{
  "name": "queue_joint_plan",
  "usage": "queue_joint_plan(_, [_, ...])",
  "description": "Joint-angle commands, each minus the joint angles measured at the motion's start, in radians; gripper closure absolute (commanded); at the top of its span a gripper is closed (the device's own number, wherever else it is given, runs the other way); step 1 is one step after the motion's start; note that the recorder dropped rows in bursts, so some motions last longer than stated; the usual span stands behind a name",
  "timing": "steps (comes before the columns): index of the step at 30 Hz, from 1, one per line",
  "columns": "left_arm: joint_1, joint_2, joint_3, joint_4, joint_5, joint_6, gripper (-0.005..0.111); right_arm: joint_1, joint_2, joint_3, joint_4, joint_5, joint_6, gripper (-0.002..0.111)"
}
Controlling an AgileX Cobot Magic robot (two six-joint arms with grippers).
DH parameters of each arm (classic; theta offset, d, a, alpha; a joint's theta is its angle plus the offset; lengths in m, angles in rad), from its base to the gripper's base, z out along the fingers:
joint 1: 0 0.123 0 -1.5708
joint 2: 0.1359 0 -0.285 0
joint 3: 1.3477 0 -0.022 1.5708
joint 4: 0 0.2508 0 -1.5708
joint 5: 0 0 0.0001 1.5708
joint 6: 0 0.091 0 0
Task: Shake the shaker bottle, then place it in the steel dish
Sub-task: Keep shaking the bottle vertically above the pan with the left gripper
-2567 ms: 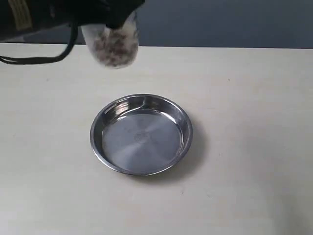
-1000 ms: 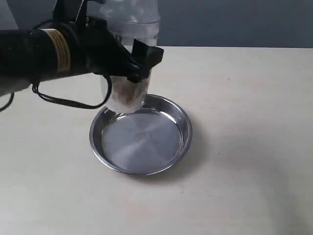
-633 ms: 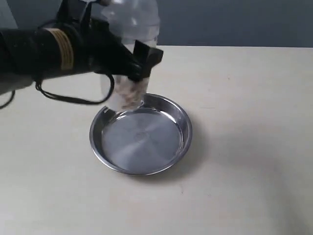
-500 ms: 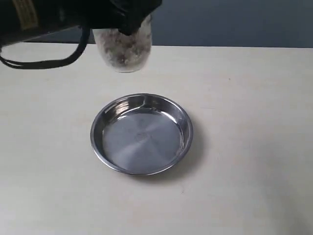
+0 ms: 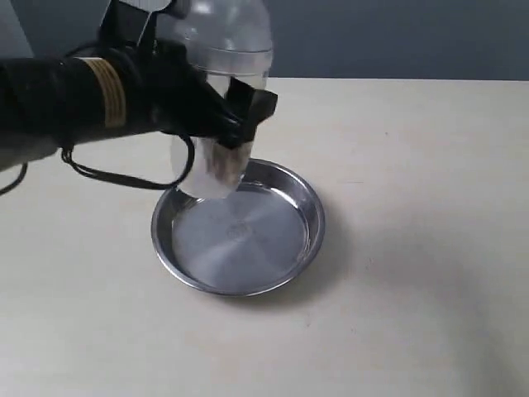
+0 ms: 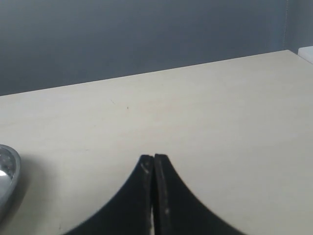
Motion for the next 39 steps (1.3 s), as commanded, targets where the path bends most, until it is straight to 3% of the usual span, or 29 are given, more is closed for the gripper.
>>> queue_joint_plan(1, [-0.009, -0.106, -0.02, 0.021, -0.083, -0.022, 0.106, -0.003, -0.005, 0.001, -0.005, -0.009, -0.002, 0.109])
queue_joint_plan(4, [-0.01, 0.026, 0.097, 0.007, -0.092, -0.03, 0.106, -0.003, -0.005, 0.001, -0.005, -0.006, -0.002, 0.109])
queue_joint_plan(8, [-0.003, -0.084, -0.002, 0.005, -0.194, 0.011, 0.106, -0.003, -0.005, 0.001, -0.005, -0.006, -0.002, 0.109])
queue_joint_plan(10, [-0.003, -0.119, -0.041, -0.026, -0.174, 0.054, 0.106, -0.003, -0.005, 0.001, -0.005, -0.006, -0.002, 0.109])
queue_joint_plan(14, [0.006, 0.044, 0.053, -0.056, -0.143, 0.038, 0.106, -0.003, -0.005, 0.001, -0.005, -0.006, -0.002, 0.109])
queue_joint_plan(16, [0.008, -0.029, -0.018, -0.047, -0.195, 0.027, 0.106, -0.003, -0.005, 0.001, -0.005, -0.006, -0.002, 0.109])
queue_joint_plan(18, [0.008, -0.132, -0.103, -0.073, -0.194, 0.14, 0.106, -0.003, -0.005, 0.001, -0.005, -0.006, -0.002, 0.109])
queue_joint_plan(19, [0.008, -0.122, -0.09, -0.095, -0.156, 0.138, 0.106, -0.003, -0.005, 0.001, -0.005, -0.006, -0.002, 0.109])
queue_joint_plan(20, [0.006, -0.014, 0.012, -0.134, -0.101, 0.138, 0.106, -0.003, -0.005, 0.001, -0.005, -0.006, -0.002, 0.109])
queue_joint_plan(22, [0.013, 0.084, 0.059, -0.175, -0.112, 0.084, 0.106, -0.003, -0.005, 0.001, -0.005, -0.006, -0.002, 0.109])
queue_joint_plan(24, [0.011, -0.066, -0.029, -0.083, -0.25, 0.117, 0.106, -0.003, -0.005, 0.001, -0.005, -0.006, -0.002, 0.109])
queue_joint_plan(26, [0.015, -0.092, -0.066, -0.122, -0.157, 0.155, 0.106, -0.003, -0.005, 0.001, -0.005, -0.006, -0.002, 0.109])
queue_joint_plan(28, [0.011, 0.044, 0.033, -0.163, -0.076, 0.145, 0.106, -0.003, -0.005, 0.001, -0.005, -0.006, -0.002, 0.109])
queue_joint_plan(32, [0.007, -0.105, -0.103, -0.075, -0.194, 0.137, 0.106, -0.003, -0.005, 0.001, -0.007, -0.006, -0.002, 0.109])
queue_joint_plan(35, [0.014, 0.079, 0.044, -0.155, -0.059, 0.119, 0.106, -0.003, -0.005, 0.001, -0.005, -0.006, -0.002, 0.109])
queue_joint_plan(39, [-0.001, -0.062, -0.042, -0.086, -0.176, 0.111, 0.106, -0.003, -0.005, 0.001, -0.005, -0.006, -0.002, 0.109])
